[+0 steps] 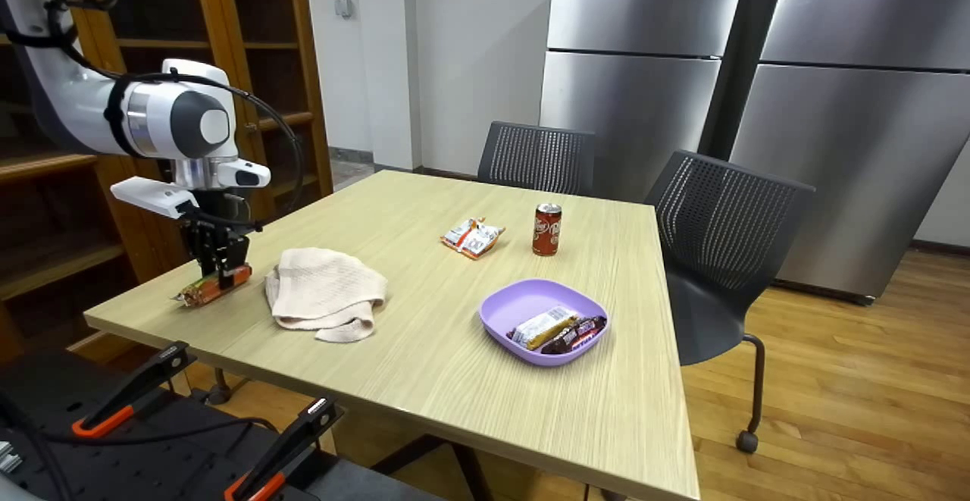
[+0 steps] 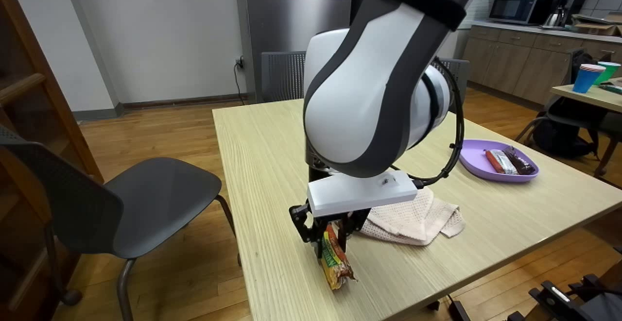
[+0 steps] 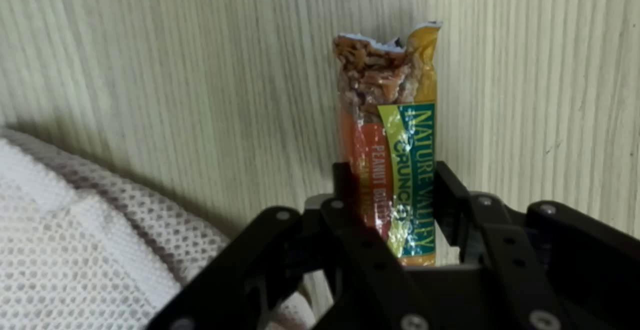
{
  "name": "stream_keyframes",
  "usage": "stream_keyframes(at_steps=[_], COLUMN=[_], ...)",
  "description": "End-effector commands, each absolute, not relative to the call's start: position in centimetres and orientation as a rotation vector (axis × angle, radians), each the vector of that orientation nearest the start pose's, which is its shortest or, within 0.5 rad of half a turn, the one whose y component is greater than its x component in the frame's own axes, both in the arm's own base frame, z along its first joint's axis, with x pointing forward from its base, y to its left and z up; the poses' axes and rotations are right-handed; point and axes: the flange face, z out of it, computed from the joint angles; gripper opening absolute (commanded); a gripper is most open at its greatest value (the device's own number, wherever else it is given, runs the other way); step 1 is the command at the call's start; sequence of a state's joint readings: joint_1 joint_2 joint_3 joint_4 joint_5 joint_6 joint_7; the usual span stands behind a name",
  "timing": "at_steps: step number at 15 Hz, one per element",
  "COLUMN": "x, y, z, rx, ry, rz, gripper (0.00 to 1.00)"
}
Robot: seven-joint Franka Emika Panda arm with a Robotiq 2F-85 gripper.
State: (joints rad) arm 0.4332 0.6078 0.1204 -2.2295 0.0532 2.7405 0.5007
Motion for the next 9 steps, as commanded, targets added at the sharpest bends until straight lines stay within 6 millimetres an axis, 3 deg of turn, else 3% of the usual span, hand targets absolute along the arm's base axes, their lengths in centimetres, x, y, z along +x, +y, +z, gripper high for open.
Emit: stream_keyframes(at_steps=[1,9], x=[43.8,45.4], y=[27.4,23.9], z=[12.1,16.4], rx=[-3.085,-3.086], ry=[0.029,0.061], rz=[0.131,0.028], gripper=[0.16,0.16])
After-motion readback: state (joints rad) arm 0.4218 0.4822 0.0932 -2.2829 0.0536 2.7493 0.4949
